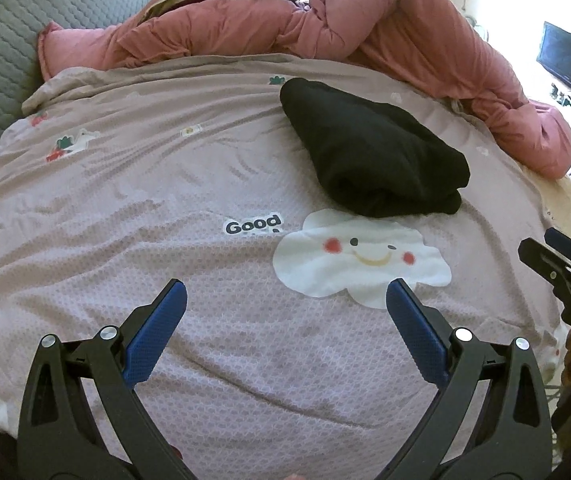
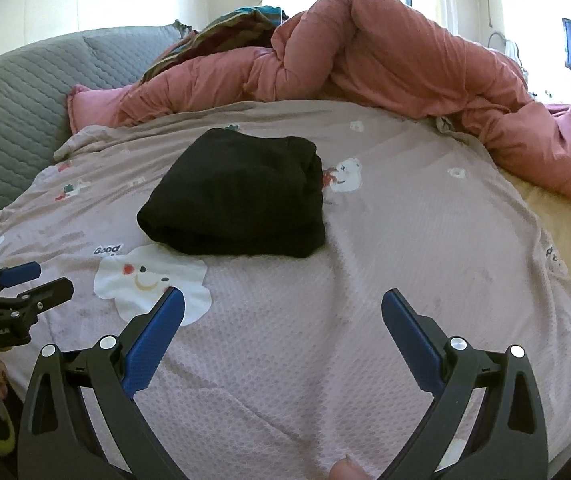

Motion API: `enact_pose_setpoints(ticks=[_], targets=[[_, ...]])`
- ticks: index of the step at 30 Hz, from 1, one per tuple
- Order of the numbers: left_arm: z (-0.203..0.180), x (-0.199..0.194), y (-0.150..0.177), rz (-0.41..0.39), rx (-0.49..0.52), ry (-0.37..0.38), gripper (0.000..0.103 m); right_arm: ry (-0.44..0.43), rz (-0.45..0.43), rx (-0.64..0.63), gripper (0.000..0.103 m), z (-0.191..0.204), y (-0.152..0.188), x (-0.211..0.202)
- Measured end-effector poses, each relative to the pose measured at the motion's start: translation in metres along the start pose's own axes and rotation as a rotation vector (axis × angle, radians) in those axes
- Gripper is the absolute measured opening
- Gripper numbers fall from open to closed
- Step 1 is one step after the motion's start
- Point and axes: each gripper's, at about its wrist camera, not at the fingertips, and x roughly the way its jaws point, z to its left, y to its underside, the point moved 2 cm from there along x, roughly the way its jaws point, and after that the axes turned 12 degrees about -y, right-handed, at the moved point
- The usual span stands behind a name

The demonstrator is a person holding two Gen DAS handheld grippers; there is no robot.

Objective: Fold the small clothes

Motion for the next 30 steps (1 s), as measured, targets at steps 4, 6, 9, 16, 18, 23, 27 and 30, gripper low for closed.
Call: enact_pose_setpoints(ticks=[4,6,9,16,18,23,27,30], targets=[[0.0017,-0.0002,0.0000,-0.001,-0.005,-0.001,0.094,-0.004,0.009,-0.011,0.098,0.0018,0.0014,0.0026],[0.0025,-0.0001,-0.0001,0.000,-0.008,-0.002,0.094,-0.007,0.012,-0.013,0.098,0.0026,0.0016,0.0035],[0.0036,0.0002,0.0002,0.003,-0.010,-0.006,0.094,-0.007,0.016,-0.017,0.098,0.0043,0.0022,0.0050],[0.0054,-0.0006,-0.0002,0.003,-0.013,-0.018,0.094,-0.008,0.015,-0.018,0.098,0.0055,0.0024,0.0044],[0.0055,-0.0010,-0.0004,0.003,-0.014,-0.021,0.094,-0.008,0.018,-0.016,0.098,0.0053,0.0025,0.0044],[0.0059,-0.0011,-0.0006,0.004,-0.014,-0.028,0.094,-0.007,0.016,-0.016,0.098,0.0051,0.0022,0.0035],[0.0058,-0.0012,-0.0008,0.004,-0.013,-0.028,0.094,-0.006,0.015,-0.014,0.098,0.0044,0.0014,0.0031],[0.0054,-0.0014,-0.0010,0.002,-0.013,-0.029,0.094,-0.006,0.014,-0.013,0.098,0.0040,0.0010,0.0025]])
